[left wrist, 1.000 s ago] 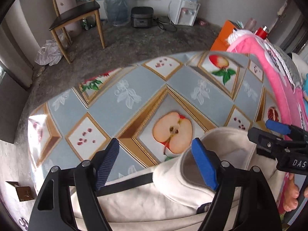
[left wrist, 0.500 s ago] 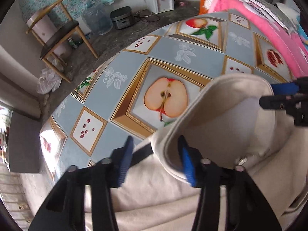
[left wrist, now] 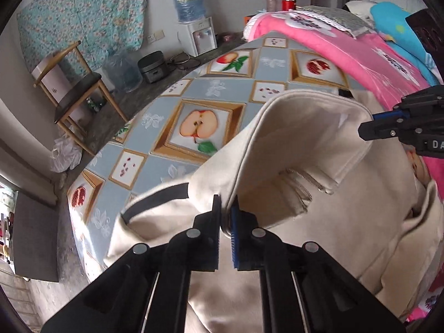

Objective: Fold large clothes

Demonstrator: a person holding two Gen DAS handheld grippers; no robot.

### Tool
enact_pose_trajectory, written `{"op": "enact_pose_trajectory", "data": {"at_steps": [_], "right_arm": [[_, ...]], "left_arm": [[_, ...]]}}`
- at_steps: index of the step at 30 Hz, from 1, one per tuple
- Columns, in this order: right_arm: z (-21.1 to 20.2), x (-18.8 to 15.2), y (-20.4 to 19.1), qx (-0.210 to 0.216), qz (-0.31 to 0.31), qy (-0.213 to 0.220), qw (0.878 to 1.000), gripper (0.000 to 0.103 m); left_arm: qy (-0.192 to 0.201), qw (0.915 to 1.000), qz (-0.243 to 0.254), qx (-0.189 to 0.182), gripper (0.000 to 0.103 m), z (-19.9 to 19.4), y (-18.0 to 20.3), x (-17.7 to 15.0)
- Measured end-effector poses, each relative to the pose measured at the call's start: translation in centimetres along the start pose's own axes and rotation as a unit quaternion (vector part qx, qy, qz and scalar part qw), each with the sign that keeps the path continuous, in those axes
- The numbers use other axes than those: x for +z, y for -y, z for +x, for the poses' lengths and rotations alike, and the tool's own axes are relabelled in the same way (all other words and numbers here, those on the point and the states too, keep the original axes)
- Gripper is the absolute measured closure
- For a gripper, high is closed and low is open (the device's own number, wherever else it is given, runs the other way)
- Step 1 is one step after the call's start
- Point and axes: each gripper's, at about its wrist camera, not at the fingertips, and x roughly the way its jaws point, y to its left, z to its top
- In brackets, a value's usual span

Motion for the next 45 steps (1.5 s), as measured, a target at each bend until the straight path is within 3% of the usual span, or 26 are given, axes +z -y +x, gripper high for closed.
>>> {"op": "enact_pose_trajectory", "data": {"at_steps": [4, 9, 11, 13, 17, 19, 21, 24, 29, 35, 38, 41, 45], "right_arm": [[2.1, -3.3, -0.8, -0.03, -0.025, -0.017, 0.999, 0.096], [4.1, -6.0, -1.4, -0.071, -0.063, -0.033, 0.995, 0.096], [4.4, -6.4, -1.5, -0.076, -0.068, -0.038, 0.994, 0.096], [4.0, -6.7, -1.2, -0.071, -0.063, -0.038, 0.995, 0.096], [1.4, -7.2, -0.4, -0.053, -0.029, -0.018, 0.998, 0.09], [-0.8, -7.2, -0.2, -0.042, -0.016, 0.004, 0.999, 0.081], [-3.1, -6.5, 0.0, -0.025, -0.002, 0.037, 0.999, 0.068], [-4.1, -4.3, -0.2, 0.009, 0.01, 0.066, 0.998, 0.064], [0.4, -0.8, -1.4, 0.044, 0.022, 0.06, 0.997, 0.063], [7.9, -1.6, -2.5, -0.001, 0.0, -0.021, 1.0, 0.063], [7.8, -1.9, -3.2, -0.014, -0.011, -0.019, 1.0, 0.063], [6.4, -1.4, -3.4, 0.003, 0.0, -0.007, 1.0, 0.063], [5.6, -1.3, -4.5, 0.009, -0.013, 0.02, 1.0, 0.059]], "left_arm": [[-0.012, 0.9992, 0.007, -0.037, 0.084, -1.1, 1.0, -3.0], [0.049, 0.9917, -0.047, -0.109, 0.08, -5.1, -0.6, -4.0], [0.061, 0.99, -0.077, -0.1, 0.077, -5.4, -1.4, -2.9], [0.048, 0.9918, -0.093, -0.073, 0.075, -3.9, -1.5, -1.3], [-0.028, 0.995, -0.09, -0.031, 0.075, 2.8, -0.7, 0.2], [-0.047, 0.9951, -0.084, -0.022, 0.075, 4.5, -0.2, -0.4], [-0.037, 0.9962, -0.077, -0.021, 0.075, 4.5, 0.3, -1.2], [-0.036, 0.9966, -0.07, -0.022, 0.075, 4.7, 0.2, -2.0], [-0.042, 0.9953, -0.082, -0.028, 0.075, 4.5, -0.1, -2.3], [-0.034, 0.994, -0.093, -0.046, 0.075, 4.2, -0.4, -2.7], [-0.022, 0.9927, -0.104, -0.056, 0.075, 3.5, -0.9, -2.7], [-0.008, 0.9919, -0.113, -0.057, 0.075, 2.8, -1.4, -2.6], [-0.021, 0.9898, -0.134, -0.043, 0.075, 3.1, -2.2, -2.5]]}}
